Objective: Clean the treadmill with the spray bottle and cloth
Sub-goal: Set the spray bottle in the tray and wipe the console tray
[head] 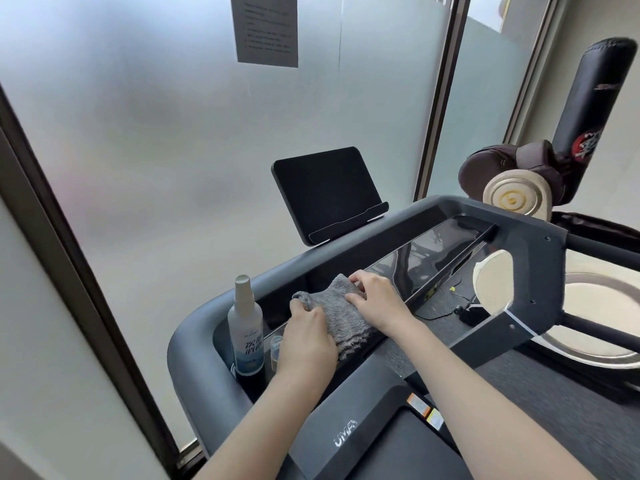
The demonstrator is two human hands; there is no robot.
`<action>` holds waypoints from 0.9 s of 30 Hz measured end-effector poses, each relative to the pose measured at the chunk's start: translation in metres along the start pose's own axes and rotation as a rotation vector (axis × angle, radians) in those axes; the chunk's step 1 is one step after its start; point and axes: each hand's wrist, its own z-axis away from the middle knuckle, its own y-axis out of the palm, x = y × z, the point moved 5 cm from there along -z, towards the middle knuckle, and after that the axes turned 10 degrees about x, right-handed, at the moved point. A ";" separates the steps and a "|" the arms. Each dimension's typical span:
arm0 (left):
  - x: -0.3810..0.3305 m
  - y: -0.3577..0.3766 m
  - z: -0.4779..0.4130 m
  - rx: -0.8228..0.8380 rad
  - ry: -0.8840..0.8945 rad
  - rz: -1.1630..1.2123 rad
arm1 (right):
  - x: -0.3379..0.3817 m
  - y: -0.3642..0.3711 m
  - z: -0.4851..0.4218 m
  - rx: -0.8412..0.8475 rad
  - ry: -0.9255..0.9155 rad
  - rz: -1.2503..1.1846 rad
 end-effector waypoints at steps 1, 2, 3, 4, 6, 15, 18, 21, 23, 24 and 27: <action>-0.001 0.001 0.000 -0.008 0.008 -0.034 | -0.001 0.000 0.001 -0.002 -0.001 0.012; -0.001 0.002 0.000 -0.016 0.016 -0.067 | -0.001 0.000 0.002 -0.007 -0.004 0.034; -0.001 0.002 0.001 -0.027 0.022 -0.103 | -0.001 0.000 0.004 -0.021 -0.018 0.065; -0.002 0.002 0.001 -0.045 0.026 -0.149 | -0.001 -0.001 0.006 -0.035 -0.050 0.101; -0.002 0.001 0.002 -0.078 0.028 -0.269 | 0.002 -0.003 0.009 -0.005 -0.143 0.150; 0.009 0.012 0.000 0.046 -0.028 -0.523 | -0.015 0.000 0.011 0.318 -0.123 0.307; 0.010 0.015 0.001 0.060 -0.031 -0.538 | -0.020 0.003 0.012 0.334 -0.082 0.312; 0.011 0.017 0.001 0.068 -0.031 -0.554 | -0.021 0.003 0.014 0.339 -0.075 0.328; 0.012 0.017 0.001 0.074 -0.031 -0.553 | -0.021 0.004 0.014 0.347 -0.072 0.336; 0.012 0.017 0.001 0.075 -0.030 -0.551 | -0.020 0.004 0.014 0.348 -0.068 0.332; 0.013 0.018 0.001 0.072 -0.027 -0.541 | -0.015 0.004 0.017 0.324 -0.079 0.305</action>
